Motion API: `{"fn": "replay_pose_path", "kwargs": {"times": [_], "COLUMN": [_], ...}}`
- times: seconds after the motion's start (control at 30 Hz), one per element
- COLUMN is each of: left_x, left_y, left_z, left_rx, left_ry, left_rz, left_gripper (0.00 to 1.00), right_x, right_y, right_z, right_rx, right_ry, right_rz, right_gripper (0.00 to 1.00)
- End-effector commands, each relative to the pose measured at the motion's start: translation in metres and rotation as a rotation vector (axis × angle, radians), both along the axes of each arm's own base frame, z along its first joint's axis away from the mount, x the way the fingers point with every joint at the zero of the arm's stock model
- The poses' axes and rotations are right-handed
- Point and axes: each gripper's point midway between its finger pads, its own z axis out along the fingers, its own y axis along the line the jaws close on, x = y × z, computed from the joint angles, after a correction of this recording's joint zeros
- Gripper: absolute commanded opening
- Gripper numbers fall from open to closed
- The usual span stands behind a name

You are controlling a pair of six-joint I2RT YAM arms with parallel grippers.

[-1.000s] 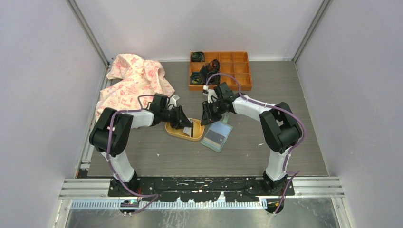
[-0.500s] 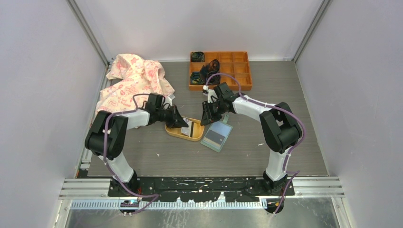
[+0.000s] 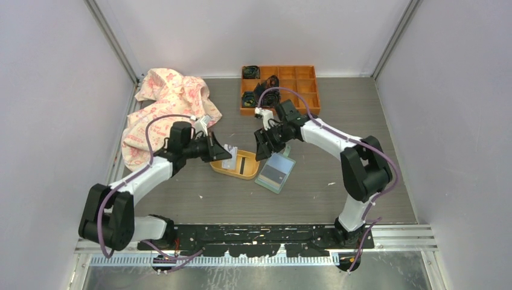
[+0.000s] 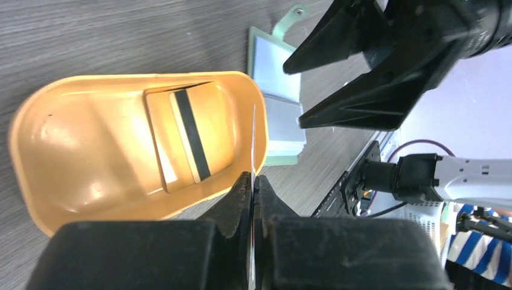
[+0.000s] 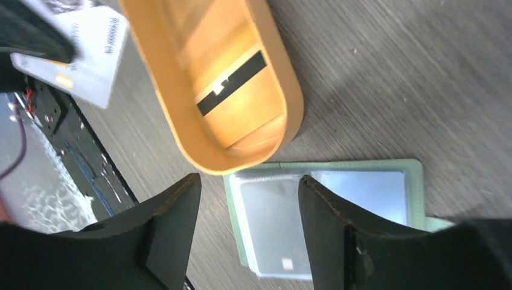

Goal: Put the credit cards into the card holder
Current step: Pick up the credit card from the storage box.

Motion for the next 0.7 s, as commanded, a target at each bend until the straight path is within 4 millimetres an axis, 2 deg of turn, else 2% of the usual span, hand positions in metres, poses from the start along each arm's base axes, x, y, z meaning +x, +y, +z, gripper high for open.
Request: {"fn": "replay_pose_path", "kwargs": {"times": [0.0, 0.07, 0.13, 0.2, 0.27, 0.33, 0.43, 0.67], "left_x": [-0.017, -0.03, -0.041, -0.05, -0.056, -0.063, -0.071, -0.08], "left_y": [-0.021, -0.033, -0.044, -0.051, -0.055, -0.059, -0.066, -0.078], "left_z": [0.037, 0.054, 0.072, 0.09, 0.108, 0.123, 0.14, 0.149], "left_rx": [-0.116, -0.165, -0.21, -0.261, -0.32, -0.38, -0.448, -0.499], "left_ry": [-0.255, -0.376, -0.496, -0.6, -0.683, -0.744, -0.793, -0.82], "left_rz": [-0.107, -0.146, -0.169, -0.174, -0.161, -0.154, -0.159, -0.18], "left_gripper": [0.0, 0.0, 0.0, 0.0, 0.0, 0.0, 0.0, 0.0], "right_x": [-0.008, -0.028, -0.054, -0.079, -0.094, -0.098, -0.086, -0.076], "right_y": [-0.012, -0.014, -0.015, -0.016, -0.017, -0.015, -0.009, 0.003], "right_z": [0.071, 0.094, 0.109, 0.117, 0.121, 0.125, 0.133, 0.165], "right_rx": [0.082, 0.183, 0.311, 0.441, 0.515, 0.543, 0.545, 0.636], "right_ry": [-0.297, -0.377, -0.424, -0.457, -0.472, -0.434, -0.386, -0.267], "right_rz": [0.208, 0.298, 0.39, 0.484, 0.539, 0.536, 0.45, 0.298], "right_gripper": [0.69, 0.7, 0.73, 0.83, 0.9, 0.91, 0.9, 0.83]}}
